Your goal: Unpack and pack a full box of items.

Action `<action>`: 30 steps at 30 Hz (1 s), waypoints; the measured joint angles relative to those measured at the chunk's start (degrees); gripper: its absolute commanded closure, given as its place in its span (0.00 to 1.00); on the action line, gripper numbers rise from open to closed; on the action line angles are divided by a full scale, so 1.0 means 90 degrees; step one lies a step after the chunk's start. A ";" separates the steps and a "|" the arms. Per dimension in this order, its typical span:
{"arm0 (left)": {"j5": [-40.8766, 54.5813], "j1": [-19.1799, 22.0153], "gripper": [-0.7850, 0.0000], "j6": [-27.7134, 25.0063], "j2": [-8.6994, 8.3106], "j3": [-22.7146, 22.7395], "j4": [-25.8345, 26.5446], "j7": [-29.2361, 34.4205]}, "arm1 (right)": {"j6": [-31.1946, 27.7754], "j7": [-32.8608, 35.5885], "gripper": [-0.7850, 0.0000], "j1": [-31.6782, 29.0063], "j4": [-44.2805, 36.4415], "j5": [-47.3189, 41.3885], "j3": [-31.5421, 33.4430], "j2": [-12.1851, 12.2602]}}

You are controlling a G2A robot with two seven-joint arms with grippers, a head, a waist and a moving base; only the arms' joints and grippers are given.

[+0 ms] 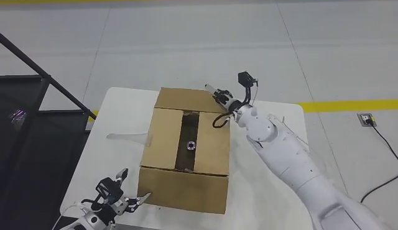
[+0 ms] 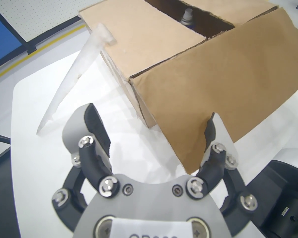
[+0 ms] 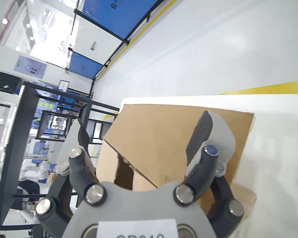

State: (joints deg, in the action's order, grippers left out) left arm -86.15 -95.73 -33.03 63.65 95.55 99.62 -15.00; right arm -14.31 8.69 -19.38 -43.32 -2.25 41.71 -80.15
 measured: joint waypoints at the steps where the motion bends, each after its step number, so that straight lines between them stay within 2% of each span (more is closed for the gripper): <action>1: 0.0078 -0.0037 0.00 0.0023 -0.0001 0.0036 0.0056 -0.0060 | -0.0194 0.0114 0.00 -0.0055 -0.0136 -0.0063 0.0105 0.0033; 3: 0.0255 -0.0111 0.00 0.0064 0.0001 0.0108 0.0158 -0.0188 | -0.0413 0.0369 0.00 -0.0181 -0.0442 -0.0150 0.0268 0.0098; 6: 0.0594 -0.0250 0.00 0.0298 0.0016 0.0279 0.0348 -0.0466 | -0.0386 0.1196 0.00 -0.0459 -0.1176 -0.0275 0.0475 0.0227; 10: 0.0913 -0.0372 0.00 0.0805 0.0048 0.0447 0.0454 -0.0713 | 0.0218 0.2566 0.00 -0.0920 -0.2291 -0.0370 0.0587 0.0377; 14: 0.1243 -0.0355 0.00 0.0907 0.0064 0.0503 0.0342 -0.0757 | 0.0854 0.3299 0.00 -0.1213 -0.2846 -0.0348 0.0505 0.0410; 18: 0.1373 -0.0355 0.00 0.0899 0.0068 0.0554 0.0279 -0.0759 | 0.1251 0.3307 0.00 -0.1268 -0.2867 -0.0178 0.0320 0.0343; 22: 0.1409 -0.0375 0.00 0.0821 0.0068 0.0577 0.0257 -0.0771 | 0.1420 0.3202 0.00 -0.1134 -0.2498 -0.0256 0.0070 0.0177; 30: 0.1367 -0.0411 0.00 0.0665 0.0064 0.0572 0.0261 -0.0813 | 0.1133 0.2945 0.00 -0.0786 -0.1464 -0.0734 -0.0302 -0.0229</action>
State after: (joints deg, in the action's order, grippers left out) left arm -73.85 -99.43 -27.05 64.22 100.70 101.97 -22.32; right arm -4.12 35.20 -26.45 -56.50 -8.86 39.00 -82.21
